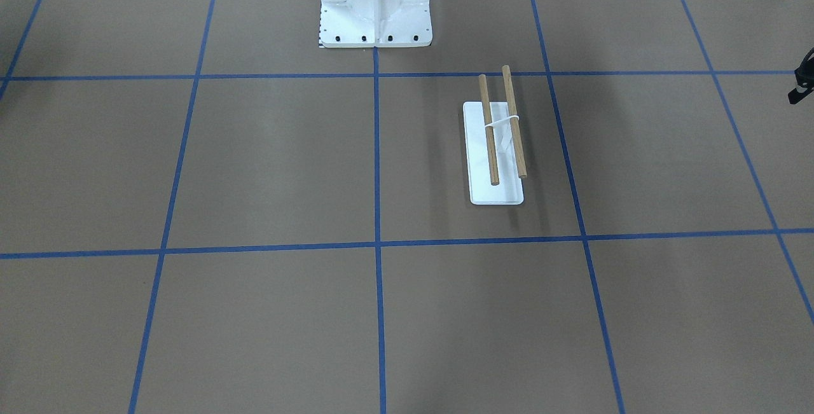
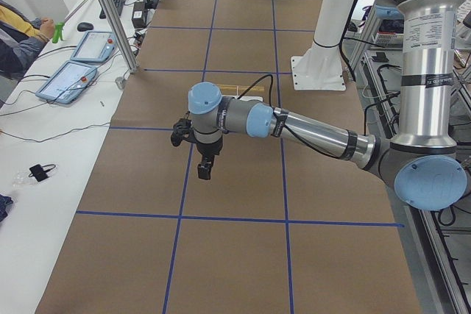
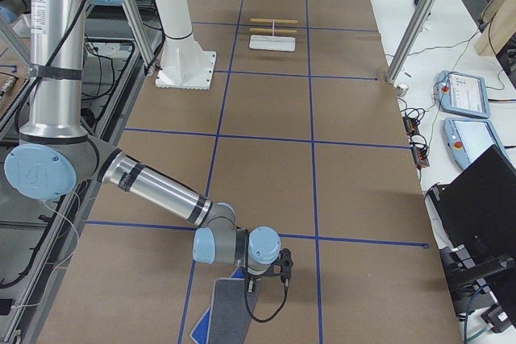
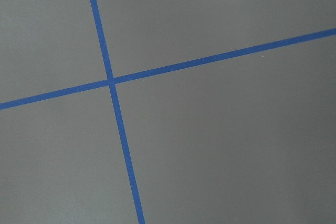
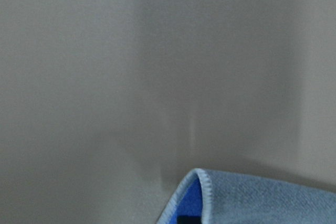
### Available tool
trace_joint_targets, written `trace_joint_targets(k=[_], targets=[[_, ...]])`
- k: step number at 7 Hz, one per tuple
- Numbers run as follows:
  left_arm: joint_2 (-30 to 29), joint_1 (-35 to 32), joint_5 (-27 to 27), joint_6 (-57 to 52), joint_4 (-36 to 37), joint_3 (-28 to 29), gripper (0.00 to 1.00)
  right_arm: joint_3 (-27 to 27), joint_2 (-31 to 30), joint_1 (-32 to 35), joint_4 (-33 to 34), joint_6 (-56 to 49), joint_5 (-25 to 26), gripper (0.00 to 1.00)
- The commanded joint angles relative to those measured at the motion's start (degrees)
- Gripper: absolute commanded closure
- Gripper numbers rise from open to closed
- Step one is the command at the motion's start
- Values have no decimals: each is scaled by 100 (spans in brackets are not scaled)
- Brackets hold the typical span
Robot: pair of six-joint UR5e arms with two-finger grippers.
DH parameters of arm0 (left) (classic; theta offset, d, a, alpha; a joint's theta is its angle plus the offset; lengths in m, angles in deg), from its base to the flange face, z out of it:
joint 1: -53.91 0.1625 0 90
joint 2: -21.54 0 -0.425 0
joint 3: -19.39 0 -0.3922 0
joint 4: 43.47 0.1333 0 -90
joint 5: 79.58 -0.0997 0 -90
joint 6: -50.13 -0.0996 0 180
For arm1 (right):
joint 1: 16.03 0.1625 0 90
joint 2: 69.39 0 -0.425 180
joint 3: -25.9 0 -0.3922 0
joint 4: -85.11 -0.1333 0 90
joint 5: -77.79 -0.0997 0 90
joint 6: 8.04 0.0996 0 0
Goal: Hang towel on rack
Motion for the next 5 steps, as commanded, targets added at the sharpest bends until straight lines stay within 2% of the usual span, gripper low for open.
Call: trace_joint_targets(k=[1, 2, 5], targets=[[0, 0, 0, 1, 0, -6, 2, -96, 174, 25, -7, -13, 15, 0], [0, 0, 0, 1, 0, -6, 2, -114, 227, 25, 1, -22, 24, 0], [0, 0, 0, 1, 0, -32, 2, 17, 140, 16, 19, -924, 218, 0]])
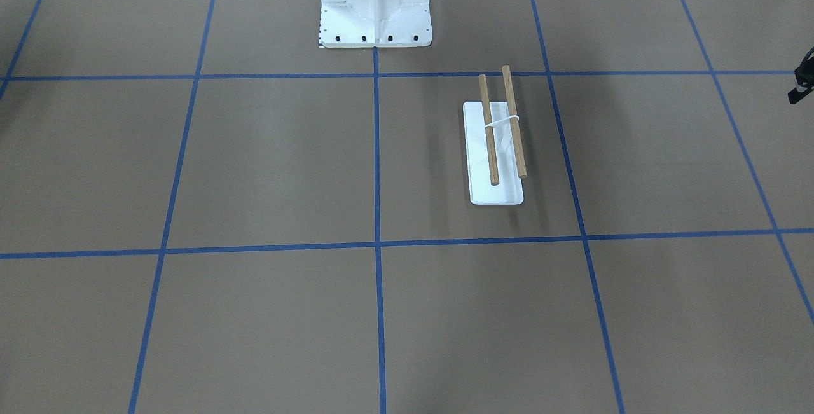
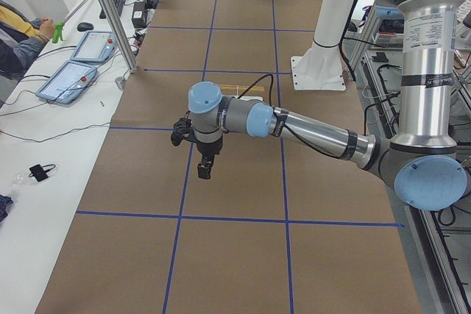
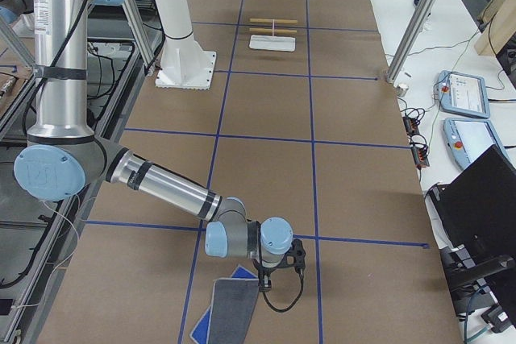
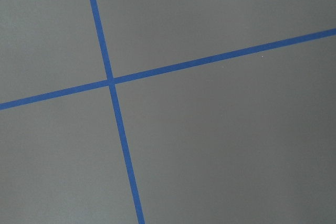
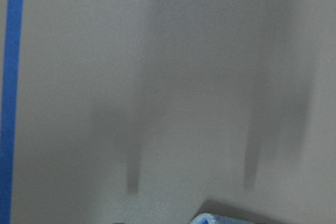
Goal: Hang towel on rack
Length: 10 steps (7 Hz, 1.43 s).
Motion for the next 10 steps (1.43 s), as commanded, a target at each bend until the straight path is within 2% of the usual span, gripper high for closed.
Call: trace_joint_targets(k=[1, 4, 6, 7, 8, 10], targets=[[0, 0, 0, 0, 0, -10, 2, 56, -13, 7, 69, -830, 33, 2], [0, 0, 0, 0, 0, -28, 2, 213, 65, -45, 70, -1746, 42, 21], [0, 0, 0, 0, 0, -19, 2, 442, 241, -46, 70, -1810, 112, 23], [0, 0, 0, 0, 0, -28, 2, 460, 250, -46, 70, -1810, 112, 35], [0, 0, 0, 0, 0, -28, 2, 460, 242, -37, 78, -1810, 112, 52], [0, 0, 0, 9, 0, -28, 2, 469, 224, -28, 131, -1801, 121, 100]])
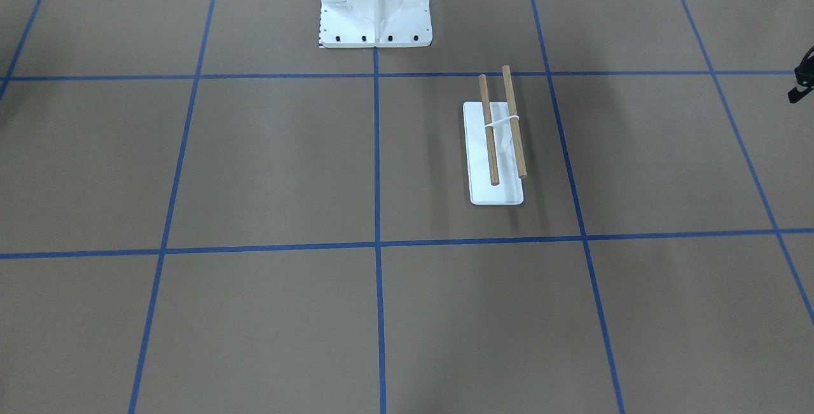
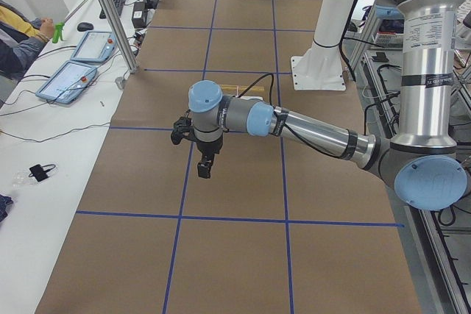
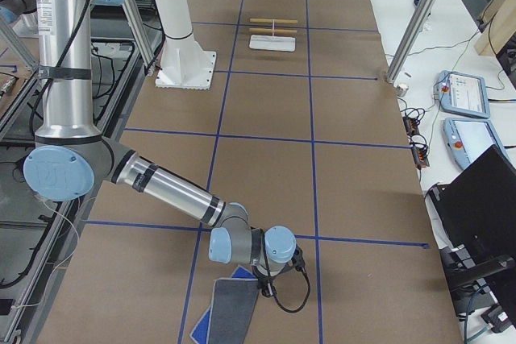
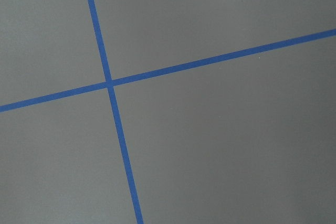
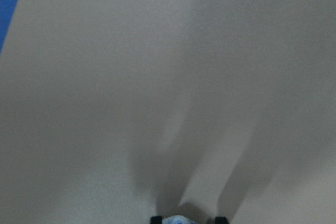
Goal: Hang towel on rack
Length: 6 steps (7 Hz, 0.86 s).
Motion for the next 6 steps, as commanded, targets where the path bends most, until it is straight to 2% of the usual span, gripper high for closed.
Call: trace_joint_targets(k=[1, 4, 5, 6], targets=[[0, 2, 0, 7, 0, -18, 2, -3, 29, 16, 154, -6, 4, 100], [0, -7, 0, 24, 0, -35, 2, -177, 160, 356, 426, 11, -101, 100], [-9, 2, 9, 16, -9, -35, 2, -745, 239, 602, 950, 3, -171, 100], [-87, 11, 244, 7, -9, -53, 2, -1612, 188, 770, 1590, 11, -181, 100]])
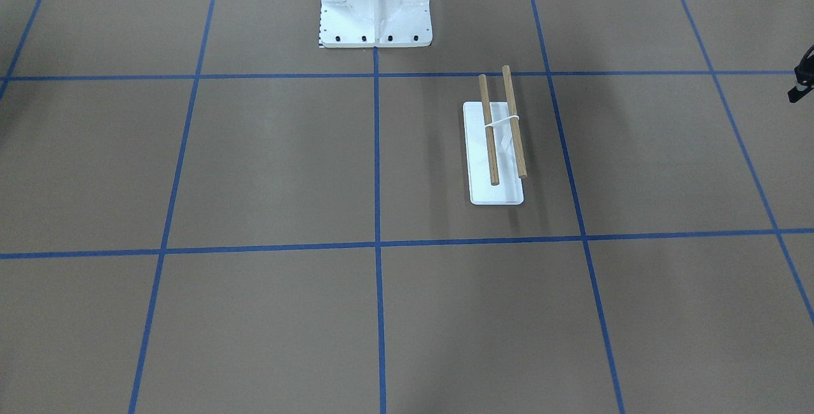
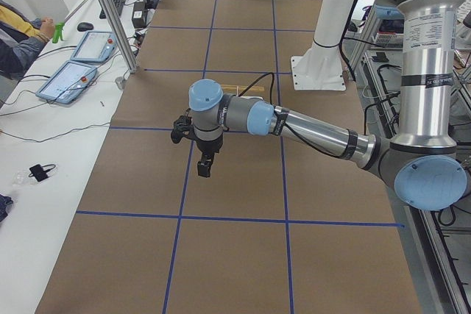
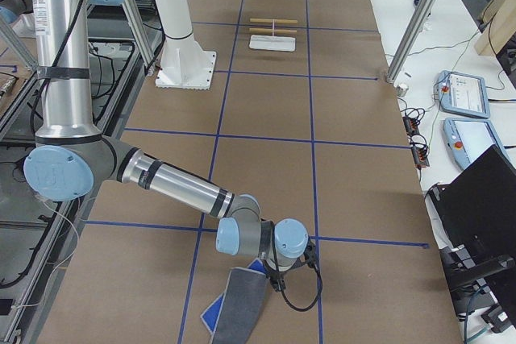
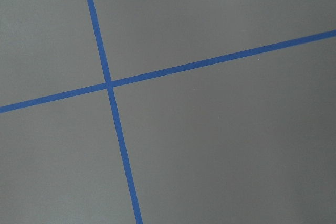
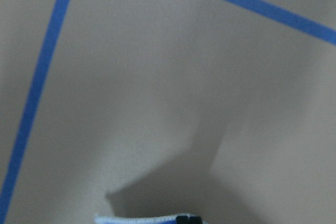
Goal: Hang towel on rack
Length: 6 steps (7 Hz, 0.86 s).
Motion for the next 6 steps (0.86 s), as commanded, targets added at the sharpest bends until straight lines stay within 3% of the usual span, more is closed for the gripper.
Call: trace_joint_targets(k=[1, 3, 5, 6], targets=[[-72, 9, 747, 17, -3, 13, 2, -1654, 18, 296, 1300, 75, 15, 100], [-857, 27, 1069, 1510, -3, 258, 2, -2974, 219, 18, 2095, 1280, -2, 100], [-1842, 53, 1096, 2956, -99, 635, 2, -3611, 849, -640, 2517, 2758, -20, 100], [-1899, 62, 1113, 3371, -779, 672, 2, -3865, 1245, -1087, 2745, 3600, -11, 100]])
